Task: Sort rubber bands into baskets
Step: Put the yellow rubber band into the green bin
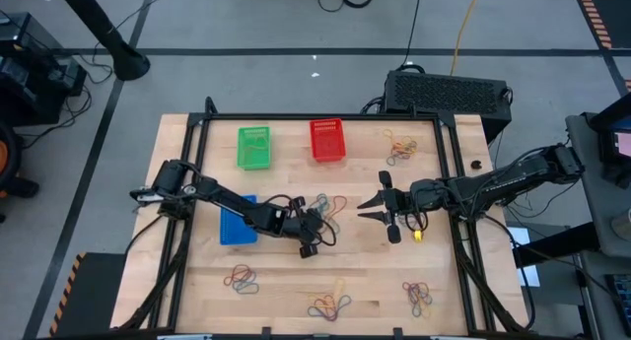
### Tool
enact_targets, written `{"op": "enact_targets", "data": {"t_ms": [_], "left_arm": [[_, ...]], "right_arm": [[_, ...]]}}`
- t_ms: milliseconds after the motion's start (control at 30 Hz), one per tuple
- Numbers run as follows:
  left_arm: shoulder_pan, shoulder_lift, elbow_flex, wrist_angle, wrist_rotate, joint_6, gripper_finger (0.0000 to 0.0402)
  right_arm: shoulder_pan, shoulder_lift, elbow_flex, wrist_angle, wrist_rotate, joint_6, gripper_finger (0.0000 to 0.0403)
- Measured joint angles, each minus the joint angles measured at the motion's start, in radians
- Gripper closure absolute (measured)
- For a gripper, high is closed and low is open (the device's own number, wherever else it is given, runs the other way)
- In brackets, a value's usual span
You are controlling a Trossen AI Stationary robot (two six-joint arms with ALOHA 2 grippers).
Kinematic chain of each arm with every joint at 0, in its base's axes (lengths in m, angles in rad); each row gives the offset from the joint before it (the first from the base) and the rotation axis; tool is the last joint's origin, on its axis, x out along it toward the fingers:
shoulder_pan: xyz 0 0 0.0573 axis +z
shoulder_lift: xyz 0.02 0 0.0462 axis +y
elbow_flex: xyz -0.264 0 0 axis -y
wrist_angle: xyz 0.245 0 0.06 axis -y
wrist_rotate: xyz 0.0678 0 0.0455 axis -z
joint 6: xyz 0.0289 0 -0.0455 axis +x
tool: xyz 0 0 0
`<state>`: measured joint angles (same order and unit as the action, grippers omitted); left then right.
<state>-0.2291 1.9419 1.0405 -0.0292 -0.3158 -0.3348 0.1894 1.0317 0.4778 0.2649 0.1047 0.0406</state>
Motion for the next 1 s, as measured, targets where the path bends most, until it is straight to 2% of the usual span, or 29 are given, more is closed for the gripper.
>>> {"op": "enact_targets", "data": {"t_ms": [233, 500, 1000], "left_arm": [[0.000, -0.097, 0.005, -0.006, -0.028, 0.062, 0.0398], [0.000, -0.265, 0.006, -0.068, -0.065, 0.134, 0.0399], [-0.002, -0.477, 0.006, -0.166, -0.119, 0.165, 0.0400]], "right_arm": [[0.000, 0.000, 0.000, 0.001, 0.000, 0.000, 0.0323], [0.000, -0.001, 0.000, 0.001, 0.000, 0.000, 0.0323], [0.000, 0.000, 0.000, 0.008, 0.000, 0.000, 0.0323]]}}
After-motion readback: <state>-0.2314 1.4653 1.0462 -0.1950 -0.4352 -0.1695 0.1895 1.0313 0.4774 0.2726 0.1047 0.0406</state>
